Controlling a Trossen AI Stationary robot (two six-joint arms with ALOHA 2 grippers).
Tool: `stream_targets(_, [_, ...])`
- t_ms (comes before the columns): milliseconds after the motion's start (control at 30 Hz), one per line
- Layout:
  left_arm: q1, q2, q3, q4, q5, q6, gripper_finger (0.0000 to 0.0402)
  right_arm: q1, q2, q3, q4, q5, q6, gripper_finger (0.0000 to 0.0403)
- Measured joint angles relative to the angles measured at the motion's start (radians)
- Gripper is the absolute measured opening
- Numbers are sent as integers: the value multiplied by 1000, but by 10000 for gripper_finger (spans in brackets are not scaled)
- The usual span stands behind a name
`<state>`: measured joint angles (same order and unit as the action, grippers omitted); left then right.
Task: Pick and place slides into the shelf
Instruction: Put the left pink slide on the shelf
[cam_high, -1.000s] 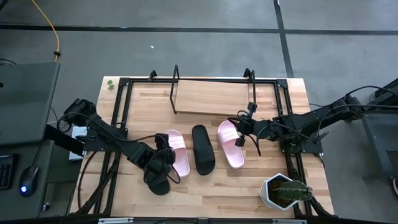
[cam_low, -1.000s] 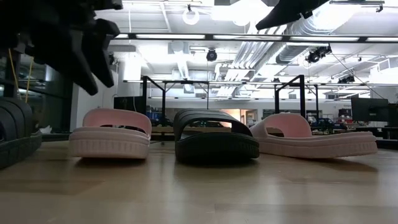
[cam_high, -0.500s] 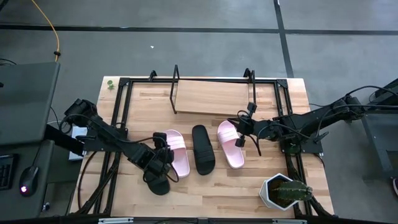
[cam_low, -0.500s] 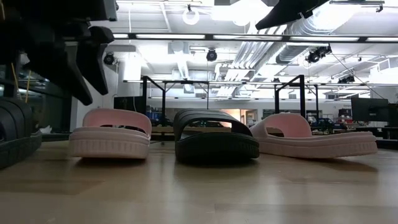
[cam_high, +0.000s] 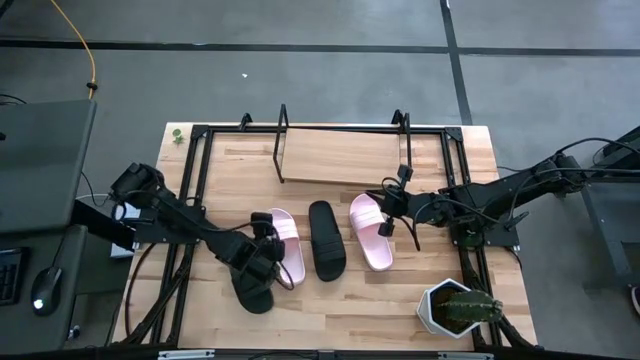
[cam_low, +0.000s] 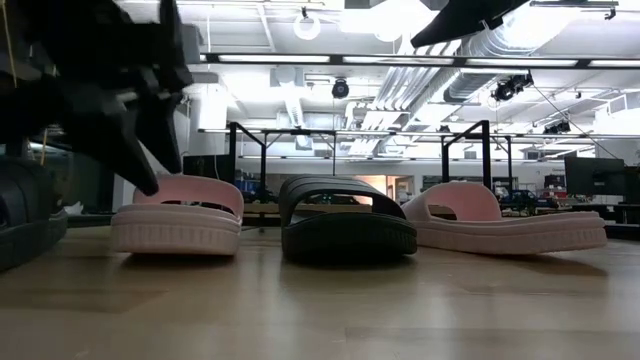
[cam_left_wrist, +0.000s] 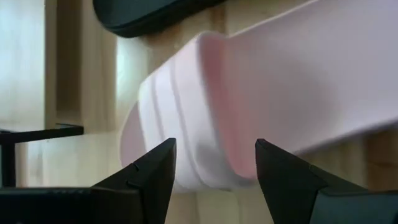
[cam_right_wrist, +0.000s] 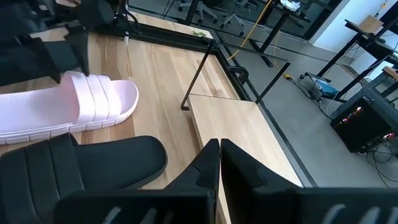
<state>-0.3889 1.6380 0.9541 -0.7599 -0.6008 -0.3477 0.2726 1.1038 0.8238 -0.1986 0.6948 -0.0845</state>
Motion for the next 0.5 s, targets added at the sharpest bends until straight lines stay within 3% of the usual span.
stream_targets(500, [68,41,2,-26,33,0,186,0,0,0,0,-16,5,5])
